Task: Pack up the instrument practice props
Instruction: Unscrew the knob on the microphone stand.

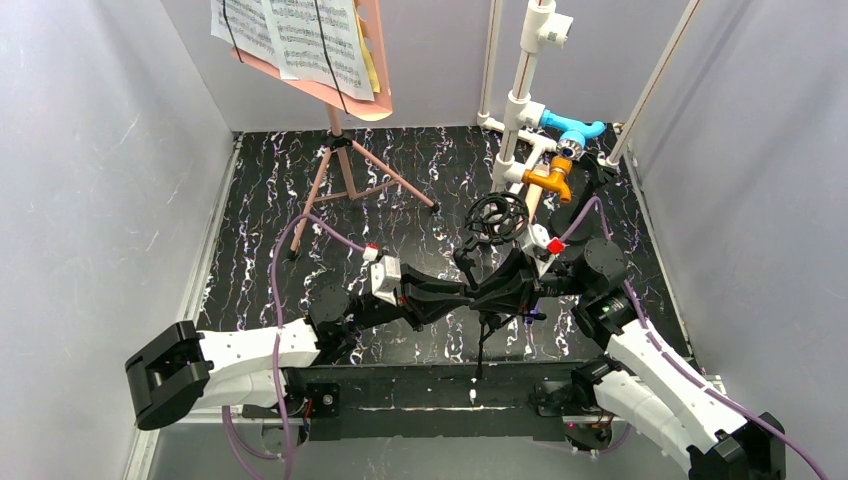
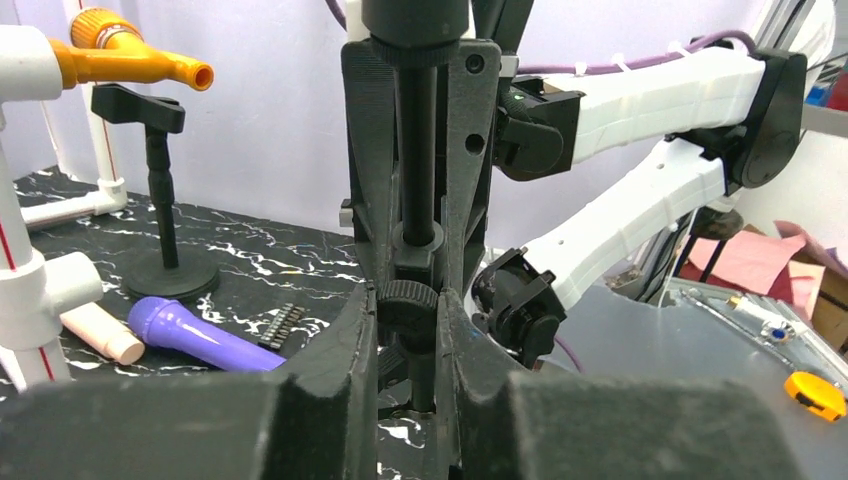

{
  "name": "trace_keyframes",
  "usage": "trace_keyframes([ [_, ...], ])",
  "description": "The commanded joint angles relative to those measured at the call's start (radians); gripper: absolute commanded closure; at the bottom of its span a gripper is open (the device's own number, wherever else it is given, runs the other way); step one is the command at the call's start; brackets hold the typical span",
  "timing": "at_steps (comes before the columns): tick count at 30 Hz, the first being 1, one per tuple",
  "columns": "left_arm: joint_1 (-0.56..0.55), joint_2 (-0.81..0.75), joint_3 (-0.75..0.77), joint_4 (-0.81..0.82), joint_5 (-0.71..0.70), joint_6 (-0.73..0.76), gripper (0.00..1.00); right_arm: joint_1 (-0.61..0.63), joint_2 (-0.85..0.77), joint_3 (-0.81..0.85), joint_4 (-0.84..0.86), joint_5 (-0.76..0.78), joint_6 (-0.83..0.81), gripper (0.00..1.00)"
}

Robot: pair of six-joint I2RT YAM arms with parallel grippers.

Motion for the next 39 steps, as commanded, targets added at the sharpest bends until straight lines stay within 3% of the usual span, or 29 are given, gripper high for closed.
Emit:
trace_keyframes([
  [1,0.006,0.005,0.046,0.054,0.001,-0.097,1.00,-0.006,-0.017,0.025,-0.002,0.028,-0.053,0.99],
  [8,0.010,-0.053,0.079,-0.150,-0.151,-0.573,1.00,-0.016,-0.026,0.031,-0.126,0.080,-0.185,0.99],
  [14,0.010,-0.166,0.013,-0.299,-0.433,-1.090,1.00,-0.017,-0.029,0.024,-0.174,0.093,-0.243,0.99],
  [17,0.008,-0.216,0.026,-0.416,-0.479,-1.219,1.00,-0.019,-0.031,0.017,-0.174,0.095,-0.249,0.99],
  [21,0.008,-0.238,0.067,-0.481,-0.462,-1.197,1.00,-0.021,-0.030,0.013,-0.174,0.094,-0.252,0.99],
  [22,0.008,-0.237,0.067,-0.482,-0.455,-1.189,0.93,-0.022,-0.031,0.015,-0.174,0.094,-0.254,0.99],
  [23,0.008,-0.238,0.065,-0.482,-0.449,-1.173,0.70,-0.023,-0.030,0.017,-0.176,0.093,-0.253,0.99],
  [25,0.008,-0.244,0.052,-0.481,-0.440,-1.149,0.45,-0.024,-0.031,0.019,-0.176,0.089,-0.253,0.99],
  [30,0.008,-0.313,-0.003,-0.482,-0.432,-1.043,0.14,-0.026,-0.036,0.020,-0.166,0.082,-0.239,0.99],
  [33,0.008,-0.384,-0.050,-0.482,-0.427,-0.935,0.02,-0.029,-0.038,0.020,-0.159,0.077,-0.232,0.99],
  [39,0.010,-0.532,-0.164,-0.482,-0.401,-0.717,0.02,-0.032,-0.044,0.018,-0.151,0.064,-0.222,0.99],
])
